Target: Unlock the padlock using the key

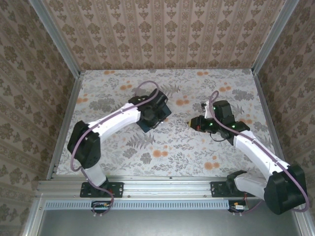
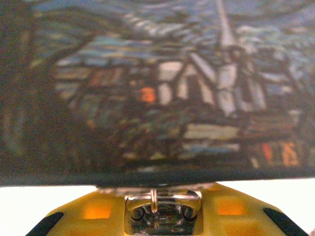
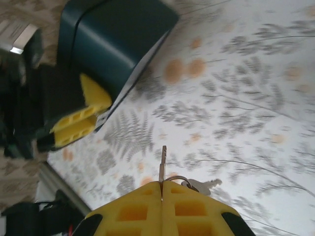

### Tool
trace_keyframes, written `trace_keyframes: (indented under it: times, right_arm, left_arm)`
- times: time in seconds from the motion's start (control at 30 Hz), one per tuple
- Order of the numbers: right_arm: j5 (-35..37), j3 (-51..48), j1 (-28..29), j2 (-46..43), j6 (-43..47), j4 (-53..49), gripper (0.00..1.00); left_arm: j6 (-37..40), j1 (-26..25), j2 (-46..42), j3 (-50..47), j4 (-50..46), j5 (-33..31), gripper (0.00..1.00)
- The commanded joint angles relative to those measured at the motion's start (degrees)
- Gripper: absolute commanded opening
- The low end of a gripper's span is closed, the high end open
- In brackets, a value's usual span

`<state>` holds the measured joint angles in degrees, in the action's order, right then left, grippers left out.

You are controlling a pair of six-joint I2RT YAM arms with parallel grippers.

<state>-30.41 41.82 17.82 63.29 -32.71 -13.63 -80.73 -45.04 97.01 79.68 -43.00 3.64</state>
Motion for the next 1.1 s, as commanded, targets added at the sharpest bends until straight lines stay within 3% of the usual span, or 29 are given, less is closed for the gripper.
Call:
trace_keyframes:
  times: [0.0, 0.3, 0.5, 0.57, 0.77, 1.07]
  right_arm:
    - [-4.0, -0.7, 3.2, -2.6, -4.2, 9.8, 0.01]
    - [-2.5, -4.6, 13.2, -0.5, -11.5, 31.6, 0.01]
    - [-6.0, -3.5, 13.4, 5.9, -15.3, 40.7, 0.00]
    - [-6.4, -2.2, 13.1, 7.0, -15.4, 39.4, 0.00]
    - [-6.3, -3.3, 12.7, 6.8, -16.7, 41.1, 0.00]
    - [-4.9, -6.6, 12.9, 9.8, -15.6, 53.1, 0.00]
  left_arm:
    - [2.1, 2.9, -5.6, -2.9, 0.9, 8.3, 0.11]
    - [-3.1, 9.3, -14.7, -11.7, 10.5, 19.5, 0.10]
    - [-6.0, 12.0, -17.2, -15.8, 17.2, 25.4, 0.10]
    - [-7.0, 12.8, -17.8, -16.9, 18.8, 27.0, 0.10]
    - [-12.7, 15.1, -19.9, -21.7, 25.9, 28.7, 0.10]
    - [-16.7, 15.5, -19.9, -23.4, 31.6, 31.0, 0.10]
